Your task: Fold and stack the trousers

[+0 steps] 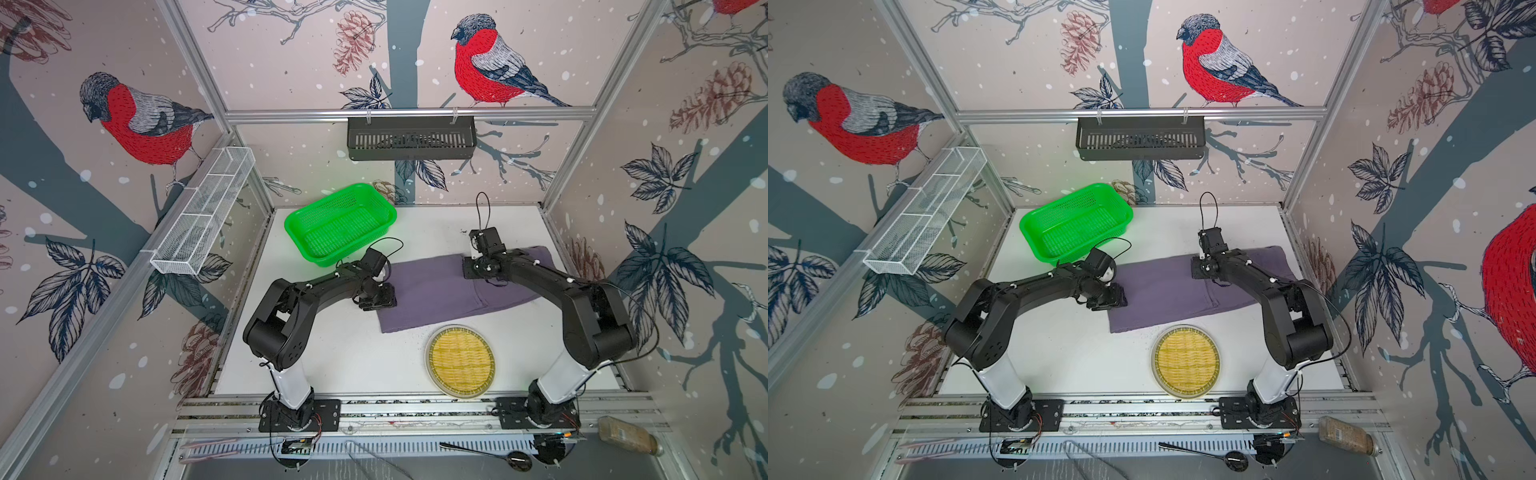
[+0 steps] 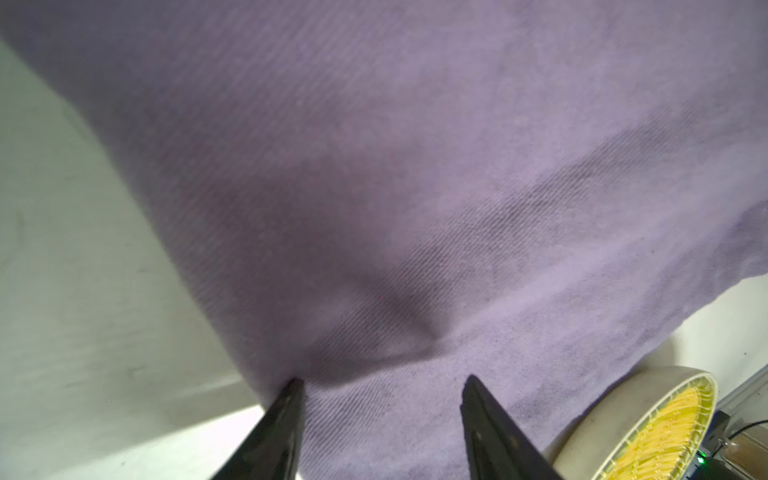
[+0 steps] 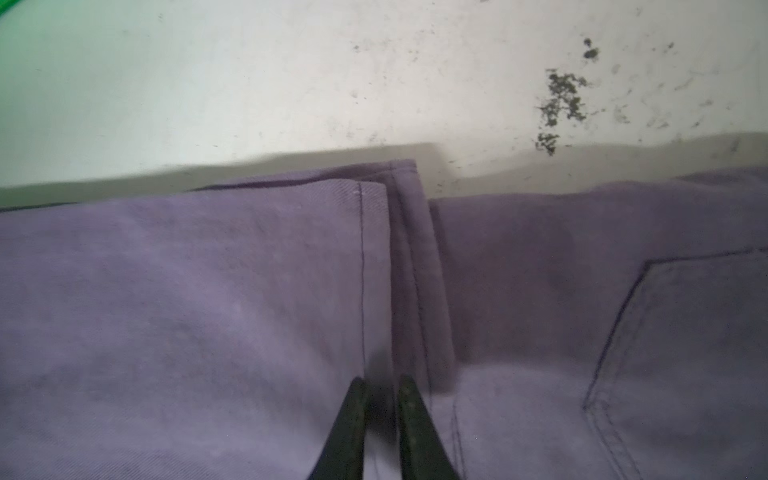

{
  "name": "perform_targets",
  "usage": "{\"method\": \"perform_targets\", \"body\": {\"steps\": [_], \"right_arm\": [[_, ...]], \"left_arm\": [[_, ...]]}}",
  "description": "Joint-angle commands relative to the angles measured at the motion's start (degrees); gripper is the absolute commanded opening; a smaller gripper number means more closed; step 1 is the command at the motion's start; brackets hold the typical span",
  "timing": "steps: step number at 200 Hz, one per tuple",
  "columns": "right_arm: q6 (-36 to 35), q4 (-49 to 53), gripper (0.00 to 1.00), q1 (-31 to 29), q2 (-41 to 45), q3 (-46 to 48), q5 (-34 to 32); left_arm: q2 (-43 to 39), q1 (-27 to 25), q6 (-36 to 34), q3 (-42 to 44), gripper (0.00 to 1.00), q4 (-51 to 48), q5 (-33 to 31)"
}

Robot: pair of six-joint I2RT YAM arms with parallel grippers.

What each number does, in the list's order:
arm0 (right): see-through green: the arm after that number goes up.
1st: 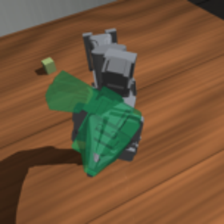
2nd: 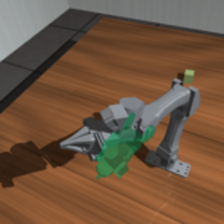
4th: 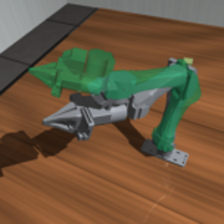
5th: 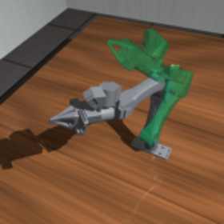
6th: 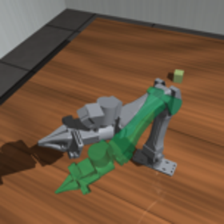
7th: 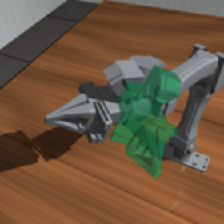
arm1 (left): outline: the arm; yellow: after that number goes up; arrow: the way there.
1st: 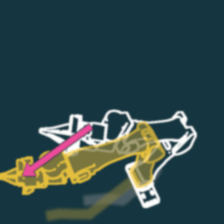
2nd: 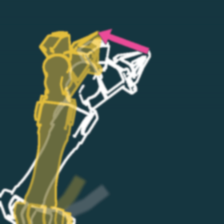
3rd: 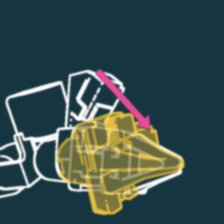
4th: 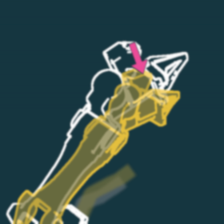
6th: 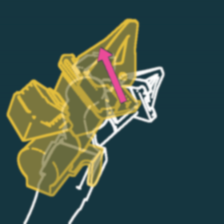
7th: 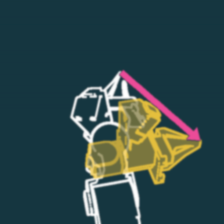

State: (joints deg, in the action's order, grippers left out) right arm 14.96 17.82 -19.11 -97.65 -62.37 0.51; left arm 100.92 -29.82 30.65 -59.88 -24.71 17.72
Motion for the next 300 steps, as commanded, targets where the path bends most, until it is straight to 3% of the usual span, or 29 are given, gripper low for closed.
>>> {"method": "perform_targets", "body": {"steps": [1,34,103,145,194,221,265,300], "right_arm": [[0.0,-2.0,0.2,0.5,-1.7,-0.1,-0.4],[-0.1,-3.0,0.16,1.3,-3.0,-0.9,1.5],[0.1,-1.8,0.19,2.0,0.2,0.1,3.3],[0.1,0.3,0.29,-1.0,3.9,-0.5,6.3],[0.6,-0.6,0.54,-2.5,10.5,3.3,10.4],[1.4,-2.0,0.6,-0.3,14.7,8.1,15.5],[1.2,-1.3,0.63,3.1,18.9,12.7,16.6],[0.9,-0.5,0.65,4.8,21.0,13.3,16.5]], "left_arm": [[0.6,0.0,-1.3,-0.1,0.61,-0.9,0.1],[0.2,0.1,-1.3,0.3,0.6,-1.2,-0.2],[-3.7,0.0,-1.2,-1.8,0.61,-3.5,-2.0],[-8.9,1.8,-0.1,-1.0,0.62,-6.0,-6.5],[-6.0,4.1,3.6,4.0,0.61,1.8,-1.3],[-3.4,4.0,4.7,3.9,0.57,4.8,1.5],[-1.6,3.9,5.1,4.9,0.45,6.0,2.9],[-0.6,3.7,4.2,4.6,0.25,4.7,1.6]]}}
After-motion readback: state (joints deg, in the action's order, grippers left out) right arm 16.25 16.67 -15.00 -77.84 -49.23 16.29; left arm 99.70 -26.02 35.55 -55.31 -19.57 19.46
